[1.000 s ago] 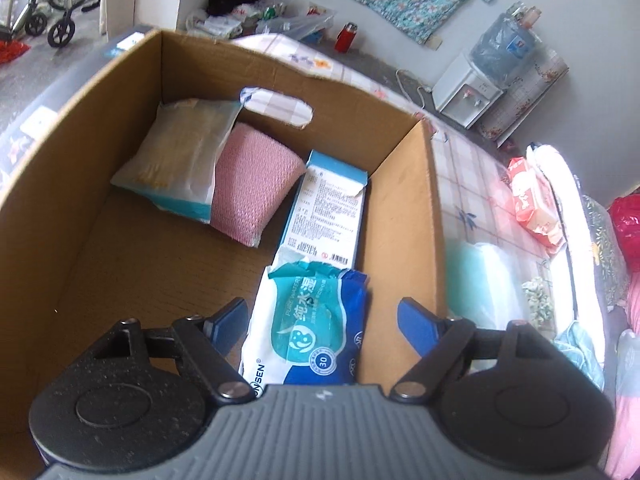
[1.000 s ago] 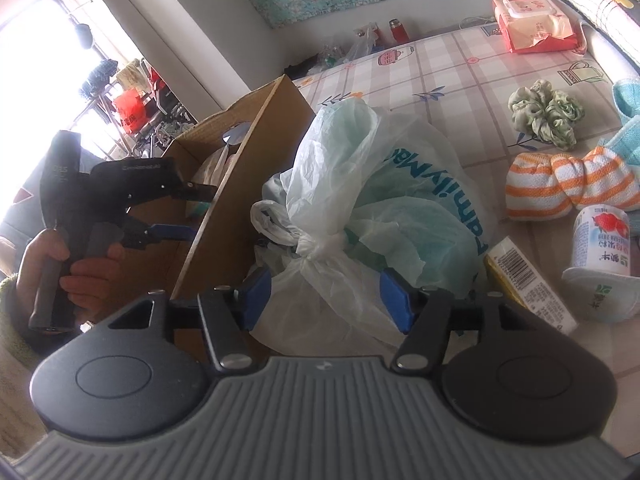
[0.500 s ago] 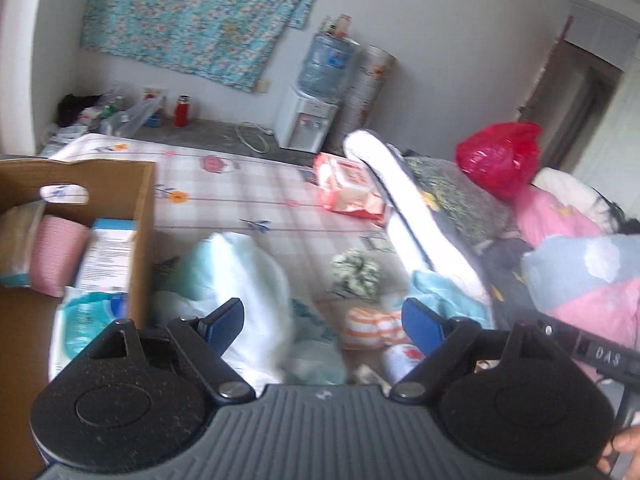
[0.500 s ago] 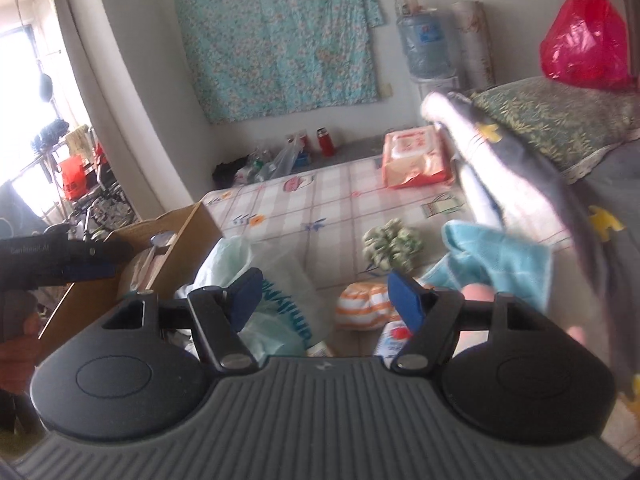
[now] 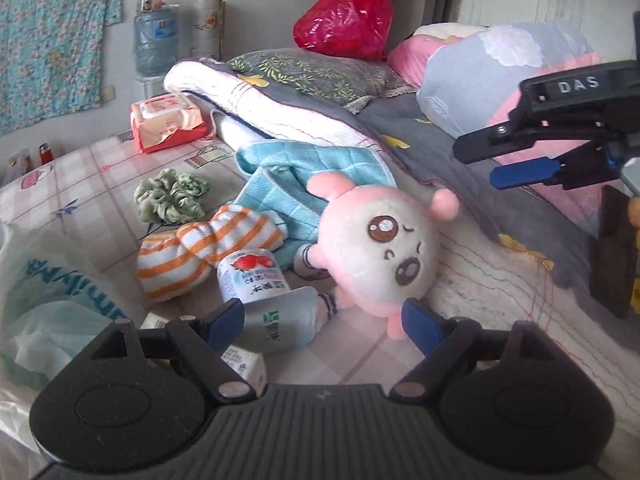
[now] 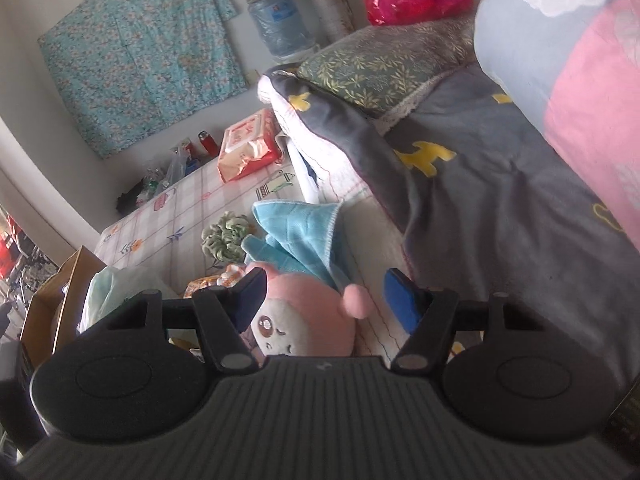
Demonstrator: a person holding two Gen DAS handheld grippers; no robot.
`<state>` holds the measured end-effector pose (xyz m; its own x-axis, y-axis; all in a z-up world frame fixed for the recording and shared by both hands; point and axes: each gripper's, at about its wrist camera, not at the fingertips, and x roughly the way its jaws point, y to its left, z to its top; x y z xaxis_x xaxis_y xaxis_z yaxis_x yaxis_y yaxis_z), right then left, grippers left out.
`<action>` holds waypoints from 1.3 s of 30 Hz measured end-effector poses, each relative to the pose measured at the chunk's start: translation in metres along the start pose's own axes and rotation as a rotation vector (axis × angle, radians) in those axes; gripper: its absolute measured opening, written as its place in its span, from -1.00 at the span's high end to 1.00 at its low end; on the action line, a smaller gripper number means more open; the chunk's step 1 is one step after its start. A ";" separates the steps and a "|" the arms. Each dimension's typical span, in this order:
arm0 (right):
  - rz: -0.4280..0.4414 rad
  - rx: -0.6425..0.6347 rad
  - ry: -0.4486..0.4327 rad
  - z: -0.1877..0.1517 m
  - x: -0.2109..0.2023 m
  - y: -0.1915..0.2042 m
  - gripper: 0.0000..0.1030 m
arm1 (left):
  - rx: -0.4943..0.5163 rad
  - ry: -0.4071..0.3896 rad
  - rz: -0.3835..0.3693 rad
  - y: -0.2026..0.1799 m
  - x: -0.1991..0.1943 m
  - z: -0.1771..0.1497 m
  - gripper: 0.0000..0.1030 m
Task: Organize soft objects
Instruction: 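Grasp the pink plush toy with the right tool, then carry the plush toy with the right tool into the box and release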
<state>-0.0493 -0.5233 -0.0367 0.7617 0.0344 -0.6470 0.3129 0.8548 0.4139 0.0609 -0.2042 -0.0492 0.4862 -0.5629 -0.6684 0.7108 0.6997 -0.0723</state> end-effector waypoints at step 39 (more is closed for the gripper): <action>0.039 -0.154 -0.105 -0.015 -0.003 0.060 0.83 | 0.026 -0.220 -0.039 -0.010 -0.008 0.024 -0.64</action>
<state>-0.0408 -0.4645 -0.0197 0.8292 0.0216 -0.5585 0.1976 0.9234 0.3291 0.0621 -0.2166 -0.0256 0.5553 -0.6736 -0.4877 0.7425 0.6657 -0.0740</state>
